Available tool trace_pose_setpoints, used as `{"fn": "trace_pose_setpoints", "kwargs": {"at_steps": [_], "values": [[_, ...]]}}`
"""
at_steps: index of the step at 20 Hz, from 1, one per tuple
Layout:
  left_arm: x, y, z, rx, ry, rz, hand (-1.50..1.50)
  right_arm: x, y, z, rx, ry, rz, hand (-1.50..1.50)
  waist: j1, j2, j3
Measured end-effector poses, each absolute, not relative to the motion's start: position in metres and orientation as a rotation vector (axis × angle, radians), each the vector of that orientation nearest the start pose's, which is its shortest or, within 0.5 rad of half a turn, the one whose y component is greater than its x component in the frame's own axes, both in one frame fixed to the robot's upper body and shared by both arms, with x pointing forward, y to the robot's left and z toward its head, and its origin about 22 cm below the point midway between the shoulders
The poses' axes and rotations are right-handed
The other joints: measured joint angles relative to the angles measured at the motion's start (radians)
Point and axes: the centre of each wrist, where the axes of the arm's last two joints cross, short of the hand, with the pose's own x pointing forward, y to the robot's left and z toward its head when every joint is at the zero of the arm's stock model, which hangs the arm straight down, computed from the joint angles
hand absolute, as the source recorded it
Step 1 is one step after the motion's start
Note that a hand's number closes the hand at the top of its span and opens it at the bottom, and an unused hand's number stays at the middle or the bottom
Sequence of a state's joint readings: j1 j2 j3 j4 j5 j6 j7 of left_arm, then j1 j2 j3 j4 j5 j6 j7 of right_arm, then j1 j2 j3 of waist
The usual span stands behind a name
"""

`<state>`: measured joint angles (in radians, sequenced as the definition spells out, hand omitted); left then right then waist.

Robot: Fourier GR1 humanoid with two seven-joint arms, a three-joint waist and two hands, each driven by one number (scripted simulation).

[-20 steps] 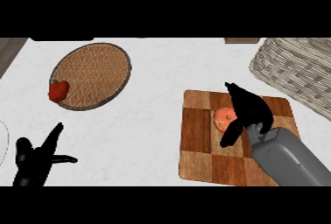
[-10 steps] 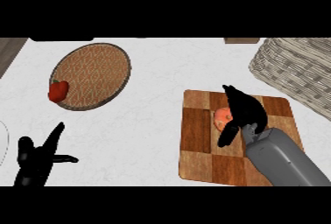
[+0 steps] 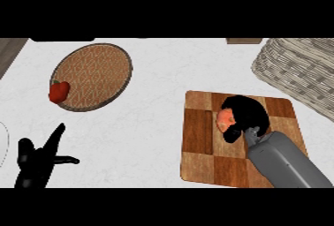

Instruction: Pick the squash from the cutting board and place it in the basket

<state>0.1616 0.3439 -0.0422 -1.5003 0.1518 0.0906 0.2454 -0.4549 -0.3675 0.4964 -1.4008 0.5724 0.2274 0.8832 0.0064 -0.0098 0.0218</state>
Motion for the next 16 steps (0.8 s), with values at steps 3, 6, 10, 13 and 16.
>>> {"fn": "trace_pose_setpoints", "kwargs": {"at_steps": [3,6,10,13,16], "values": [[0.195,0.32,-0.024,0.236,-1.101,-0.031,0.0,0.312,-0.172,0.059,-0.875,-0.82,1.106,1.5,0.0,-0.001,-0.001],[0.195,0.318,-0.025,0.24,-1.104,-0.024,0.0,0.313,-0.169,0.057,-0.901,-0.826,1.129,1.5,0.001,-0.001,-0.001],[0.2,0.316,-0.022,0.219,-1.11,-0.044,0.0,0.34,-0.152,0.062,-0.945,-0.771,1.038,1.5,0.017,0.006,-0.003],[0.205,0.312,-0.019,0.202,-1.126,-0.065,0.0,0.368,-0.141,0.074,-0.981,-0.712,0.923,1.5,0.039,0.017,-0.004],[0.208,0.309,-0.018,0.193,-1.136,-0.074,0.0,0.391,-0.134,0.081,-1.029,-0.68,0.859,1.5,0.053,0.023,-0.004]]}}
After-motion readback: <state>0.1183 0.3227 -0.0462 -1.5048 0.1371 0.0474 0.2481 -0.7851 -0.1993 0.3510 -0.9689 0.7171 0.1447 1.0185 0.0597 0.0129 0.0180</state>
